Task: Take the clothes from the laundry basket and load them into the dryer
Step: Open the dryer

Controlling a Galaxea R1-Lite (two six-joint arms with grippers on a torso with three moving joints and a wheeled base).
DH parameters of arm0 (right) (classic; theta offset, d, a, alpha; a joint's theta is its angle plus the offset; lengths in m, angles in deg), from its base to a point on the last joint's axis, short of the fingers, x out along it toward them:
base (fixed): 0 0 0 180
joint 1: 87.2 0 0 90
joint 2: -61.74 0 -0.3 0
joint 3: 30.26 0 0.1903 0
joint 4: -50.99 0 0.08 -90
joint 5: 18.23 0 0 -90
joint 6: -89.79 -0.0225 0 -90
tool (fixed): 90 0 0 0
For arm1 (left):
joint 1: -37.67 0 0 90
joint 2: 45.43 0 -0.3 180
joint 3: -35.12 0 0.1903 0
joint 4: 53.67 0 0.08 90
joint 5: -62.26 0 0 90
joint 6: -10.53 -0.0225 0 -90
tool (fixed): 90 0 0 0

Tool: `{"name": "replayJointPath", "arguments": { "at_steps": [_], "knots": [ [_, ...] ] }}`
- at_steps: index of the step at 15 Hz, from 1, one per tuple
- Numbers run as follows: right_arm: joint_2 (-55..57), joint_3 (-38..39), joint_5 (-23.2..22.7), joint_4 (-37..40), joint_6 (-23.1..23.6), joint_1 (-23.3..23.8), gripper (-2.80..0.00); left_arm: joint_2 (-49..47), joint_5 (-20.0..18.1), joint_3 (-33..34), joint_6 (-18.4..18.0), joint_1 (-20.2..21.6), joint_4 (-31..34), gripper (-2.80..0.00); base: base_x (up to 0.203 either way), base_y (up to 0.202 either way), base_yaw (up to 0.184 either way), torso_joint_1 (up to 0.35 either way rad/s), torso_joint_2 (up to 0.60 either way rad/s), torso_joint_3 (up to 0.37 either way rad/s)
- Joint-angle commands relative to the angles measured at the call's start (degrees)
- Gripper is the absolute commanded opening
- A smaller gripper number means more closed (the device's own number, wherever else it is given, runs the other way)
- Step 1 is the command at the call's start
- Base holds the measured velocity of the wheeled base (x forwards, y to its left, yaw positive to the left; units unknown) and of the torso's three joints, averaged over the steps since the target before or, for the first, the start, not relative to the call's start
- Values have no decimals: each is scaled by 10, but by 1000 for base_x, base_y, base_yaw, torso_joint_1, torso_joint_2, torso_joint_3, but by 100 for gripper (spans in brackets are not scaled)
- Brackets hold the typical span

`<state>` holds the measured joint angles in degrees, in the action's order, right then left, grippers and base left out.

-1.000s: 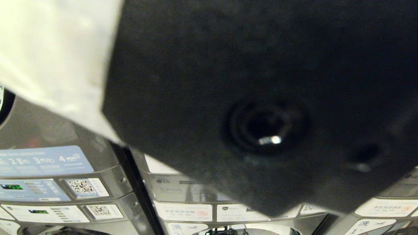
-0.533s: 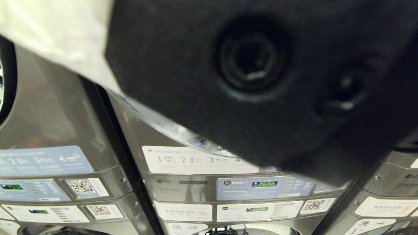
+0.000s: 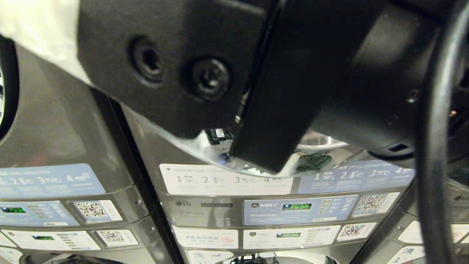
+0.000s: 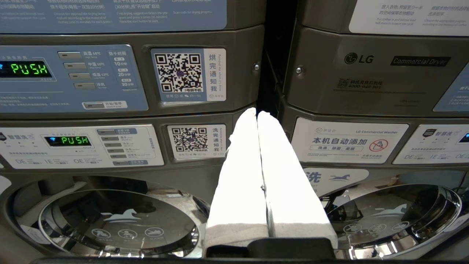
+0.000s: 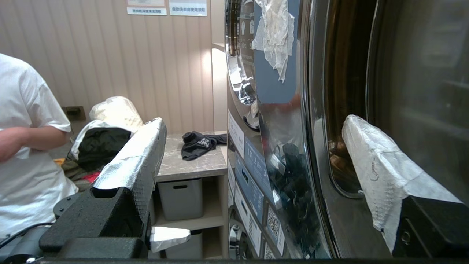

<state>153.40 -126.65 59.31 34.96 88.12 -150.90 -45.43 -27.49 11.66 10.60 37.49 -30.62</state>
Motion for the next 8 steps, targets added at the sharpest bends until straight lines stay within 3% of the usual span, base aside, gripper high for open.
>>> {"name": "replayJointPath", "arguments": {
  "at_steps": [1,4,8],
  "knots": [
    [10,-5,-2,-2,0,0,0,0,0,0,0,0,0,-280,0,0,0,0,0,0],
    [12,-3,-8,-1,-3,-1,0,0,0,0,0,0,0,-280,0,0,0,0,0,0],
    [6,0,-62,-1,-8,-1,0,0,0,0,0,0,0,-280,0,0,0,0,0,0]
  ]
}}
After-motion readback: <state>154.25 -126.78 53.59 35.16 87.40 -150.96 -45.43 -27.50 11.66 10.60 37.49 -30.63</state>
